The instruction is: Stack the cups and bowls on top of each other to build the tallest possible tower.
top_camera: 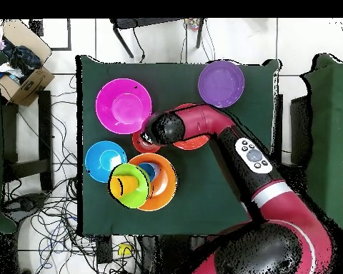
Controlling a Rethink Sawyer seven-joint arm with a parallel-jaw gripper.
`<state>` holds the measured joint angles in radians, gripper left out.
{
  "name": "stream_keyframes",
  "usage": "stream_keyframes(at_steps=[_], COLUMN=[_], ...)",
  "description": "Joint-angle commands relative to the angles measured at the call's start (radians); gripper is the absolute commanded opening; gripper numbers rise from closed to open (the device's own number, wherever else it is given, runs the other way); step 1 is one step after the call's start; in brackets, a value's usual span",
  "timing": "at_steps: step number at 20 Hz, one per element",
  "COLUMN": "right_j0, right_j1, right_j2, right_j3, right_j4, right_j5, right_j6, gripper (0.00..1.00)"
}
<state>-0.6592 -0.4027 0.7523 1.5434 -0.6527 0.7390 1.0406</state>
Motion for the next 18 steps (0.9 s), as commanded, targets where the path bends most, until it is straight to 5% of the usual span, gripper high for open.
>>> stream_keyframes(at_steps=[1, 18], right_j0=[0.032, 0.081], right_j1=[0.02, 0.122], right_j2=[-0.109, -0.162], right_j3=[-0.02, -0.105], right_j4=[-0.08, -0.101], right_j5=[-0.024, -0.104], right_j6=[0.028, 0.042], gripper=[1.0, 1.0])
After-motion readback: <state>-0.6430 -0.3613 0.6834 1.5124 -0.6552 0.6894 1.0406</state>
